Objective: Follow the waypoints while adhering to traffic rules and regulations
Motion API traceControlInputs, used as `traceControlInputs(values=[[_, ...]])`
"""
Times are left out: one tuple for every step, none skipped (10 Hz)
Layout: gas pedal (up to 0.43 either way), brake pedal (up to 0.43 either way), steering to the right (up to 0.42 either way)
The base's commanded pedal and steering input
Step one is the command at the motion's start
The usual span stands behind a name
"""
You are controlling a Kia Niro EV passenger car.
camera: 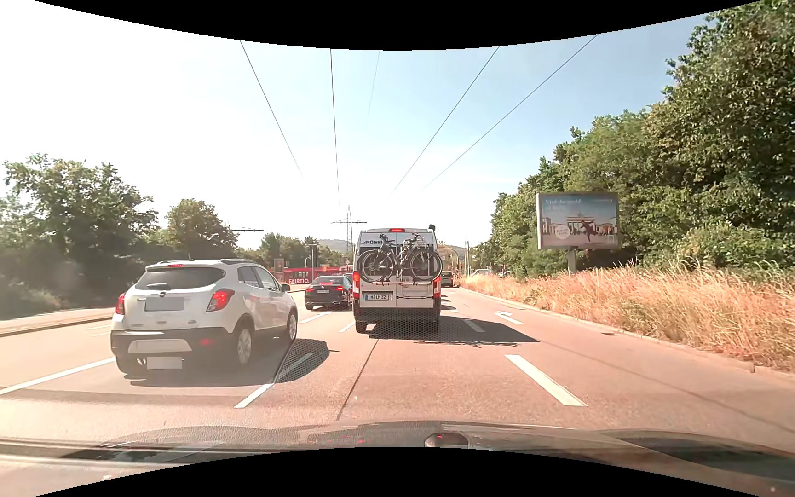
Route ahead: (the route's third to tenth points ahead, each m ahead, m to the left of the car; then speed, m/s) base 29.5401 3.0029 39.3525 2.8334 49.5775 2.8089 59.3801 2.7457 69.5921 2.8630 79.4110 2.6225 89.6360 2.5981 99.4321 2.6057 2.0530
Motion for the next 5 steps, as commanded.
traceControlInputs(values=[[0.000, 0.043, 0.004], [0.000, 0.073, 0.004], [0.000, 0.091, 0.004], [0.000, 0.110, 0.004], [0.000, 0.128, 0.004]])
